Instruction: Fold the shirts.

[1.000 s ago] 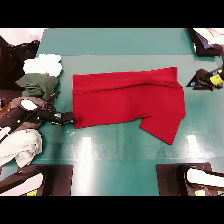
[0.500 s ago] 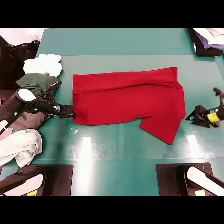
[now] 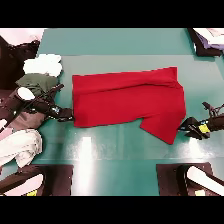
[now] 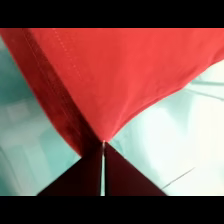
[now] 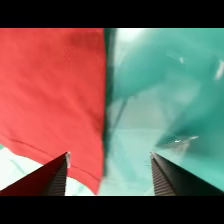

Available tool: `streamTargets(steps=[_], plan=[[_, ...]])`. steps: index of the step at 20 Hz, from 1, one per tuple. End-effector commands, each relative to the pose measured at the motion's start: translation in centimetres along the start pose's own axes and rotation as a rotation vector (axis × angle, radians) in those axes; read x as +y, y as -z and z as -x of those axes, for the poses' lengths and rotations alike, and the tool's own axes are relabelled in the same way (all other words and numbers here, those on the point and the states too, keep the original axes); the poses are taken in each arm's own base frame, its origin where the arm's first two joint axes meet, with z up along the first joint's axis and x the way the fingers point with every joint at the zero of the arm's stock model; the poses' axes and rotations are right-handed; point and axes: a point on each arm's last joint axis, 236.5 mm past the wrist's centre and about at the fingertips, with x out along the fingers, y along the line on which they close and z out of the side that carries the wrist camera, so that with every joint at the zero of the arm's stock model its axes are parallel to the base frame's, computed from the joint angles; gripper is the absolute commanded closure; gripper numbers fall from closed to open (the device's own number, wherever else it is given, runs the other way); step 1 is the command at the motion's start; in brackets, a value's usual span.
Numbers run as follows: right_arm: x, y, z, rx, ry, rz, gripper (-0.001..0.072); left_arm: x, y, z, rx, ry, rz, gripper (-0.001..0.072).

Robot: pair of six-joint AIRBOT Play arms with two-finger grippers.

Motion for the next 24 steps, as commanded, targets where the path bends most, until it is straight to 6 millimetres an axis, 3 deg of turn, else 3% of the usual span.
streamTargets(steps=[1, 3, 8, 9, 11, 12, 15, 18, 21, 24], plan=[[0.7, -2.0, -0.9, -0.058, -0.050, -0.030, 0.0202, 0.6, 0.7, 0.0, 0.031, -0.024, -0.016, 0.0683], [1.1, -3.3, -0.8, -0.112, -0.068, -0.039, 0.0275, 0.5, 1.0, 0.1, 0.041, -0.024, -0.018, 0.0683], [2.6, -3.6, -1.9, -0.122, -0.032, 0.047, 0.0283, 0.5, 1.0, 0.1, 0.045, -0.023, -0.017, 0.0683], [3.0, -3.7, -2.2, -0.124, -0.025, 0.068, 0.0341, 0.5, 1.2, 0.1, 0.051, -0.021, -0.017, 0.0683], [3.4, -3.7, -2.4, -0.126, -0.014, 0.092, 0.0613, 0.5, 1.5, 0.1, 0.065, -0.021, -0.019, 0.0683], [3.4, -3.6, -2.4, -0.122, -0.014, 0.096, 0.0693, 0.7, 1.8, 0.1, 0.078, -0.030, -0.023, 0.0683], [4.1, -2.2, -0.9, -0.119, -0.027, 0.115, 0.0694, 2.1, 3.8, 0.4, 0.164, -0.088, -0.038, 0.0684], [4.8, 1.3, 1.6, -0.081, -0.032, 0.158, 0.0695, 2.3, 5.7, 0.8, 0.246, -0.094, -0.042, 0.0685], [3.5, 5.8, 3.8, -0.030, 0.064, 0.159, 0.0695, 1.9, 5.9, 1.6, 0.224, -0.103, -0.060, 0.0685], [4.6, 6.8, 5.4, -0.115, 0.056, 0.152, 0.0695, 0.9, 5.7, 3.8, 0.146, -0.128, -0.107, 0.0685]])
